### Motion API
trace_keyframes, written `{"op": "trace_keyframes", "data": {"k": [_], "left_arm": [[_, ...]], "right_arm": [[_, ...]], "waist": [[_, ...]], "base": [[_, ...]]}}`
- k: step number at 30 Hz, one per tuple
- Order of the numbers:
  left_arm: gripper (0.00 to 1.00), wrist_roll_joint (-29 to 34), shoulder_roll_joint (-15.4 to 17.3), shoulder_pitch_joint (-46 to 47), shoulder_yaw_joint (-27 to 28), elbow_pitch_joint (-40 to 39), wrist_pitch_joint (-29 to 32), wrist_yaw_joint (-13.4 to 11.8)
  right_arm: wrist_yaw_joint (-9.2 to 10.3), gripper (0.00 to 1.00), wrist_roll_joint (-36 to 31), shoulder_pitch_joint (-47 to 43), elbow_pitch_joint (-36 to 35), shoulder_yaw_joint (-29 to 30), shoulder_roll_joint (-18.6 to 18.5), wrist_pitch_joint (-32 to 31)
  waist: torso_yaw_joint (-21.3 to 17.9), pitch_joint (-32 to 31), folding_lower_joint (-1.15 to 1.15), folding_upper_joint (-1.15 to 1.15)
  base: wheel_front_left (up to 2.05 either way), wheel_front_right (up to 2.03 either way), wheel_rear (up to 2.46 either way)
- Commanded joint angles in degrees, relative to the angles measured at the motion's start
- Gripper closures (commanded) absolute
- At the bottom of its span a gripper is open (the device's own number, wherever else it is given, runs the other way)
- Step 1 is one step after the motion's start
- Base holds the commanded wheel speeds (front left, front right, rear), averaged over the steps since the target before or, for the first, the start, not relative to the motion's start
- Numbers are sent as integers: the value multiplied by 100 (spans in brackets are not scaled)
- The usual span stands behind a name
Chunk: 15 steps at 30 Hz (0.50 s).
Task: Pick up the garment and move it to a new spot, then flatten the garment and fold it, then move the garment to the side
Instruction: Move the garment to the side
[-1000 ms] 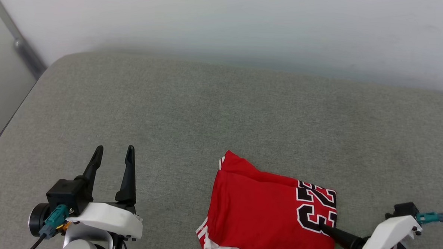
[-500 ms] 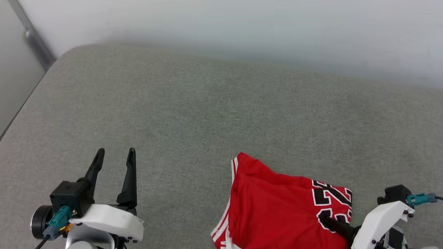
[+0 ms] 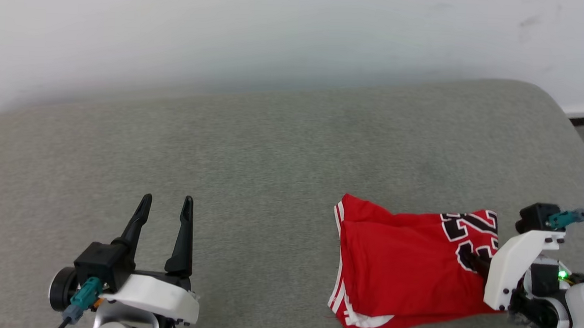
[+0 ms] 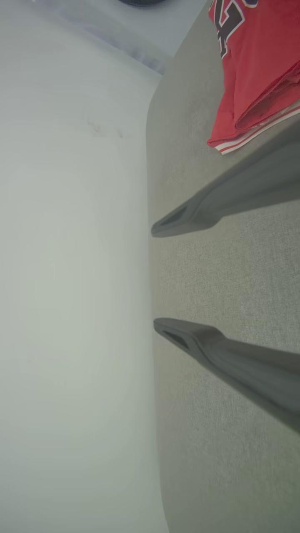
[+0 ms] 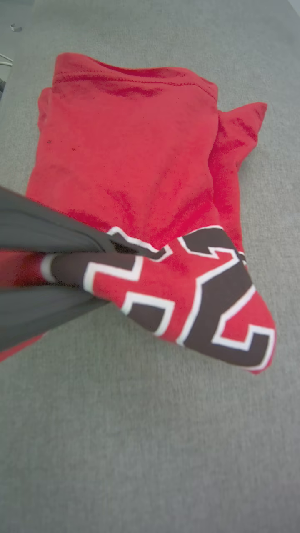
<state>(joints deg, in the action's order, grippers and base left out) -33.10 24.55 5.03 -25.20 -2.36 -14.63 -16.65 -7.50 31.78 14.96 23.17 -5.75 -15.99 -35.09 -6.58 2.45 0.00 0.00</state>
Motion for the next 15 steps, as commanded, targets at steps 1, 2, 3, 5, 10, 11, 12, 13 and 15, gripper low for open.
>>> {"op": "trace_keyframes", "data": {"k": [1,2,3,5,10,11,12,13,15], "left_arm": [[0,39,-2,104,20,-63,-4,5],[0,64,5,165,15,-106,-4,19],[0,84,22,210,23,-156,-2,22],[0,121,67,334,42,-253,25,19],[0,275,258,846,106,-566,174,60],[0,306,298,949,111,-624,218,70],[0,346,339,1055,119,-667,247,84],[0,384,368,1163,127,-722,285,96],[0,437,437,1381,134,-808,352,151]], "right_arm": [[2,100,-48,228,21,-7,-46,50],[2,100,-90,334,52,-24,-71,105],[2,100,-98,448,94,-45,-68,169],[2,100,-151,720,200,-92,-70,344],[2,100,-337,1454,583,14,-135,1027],[2,100,-396,1600,670,42,-184,1162],[2,100,-467,1747,769,89,-208,1308],[2,100,-552,1896,869,152,-256,1440],[3,100,-763,2192,1044,318,-358,1701]], "waist": [[-727,304,0,0],[-863,400,0,0],[-996,516,0,0],[-1241,795,0,0],[-1519,1628,0,0],[-1532,1784,0,0],[-1537,1929,0,0],[-1534,2072,0,0],[-1507,2330,0,0]], "base": [[0,0,0],[0,0,0],[0,0,0],[0,0,0],[0,0,0],[0,0,0],[0,0,0],[0,0,0],[0,0,0]]}}
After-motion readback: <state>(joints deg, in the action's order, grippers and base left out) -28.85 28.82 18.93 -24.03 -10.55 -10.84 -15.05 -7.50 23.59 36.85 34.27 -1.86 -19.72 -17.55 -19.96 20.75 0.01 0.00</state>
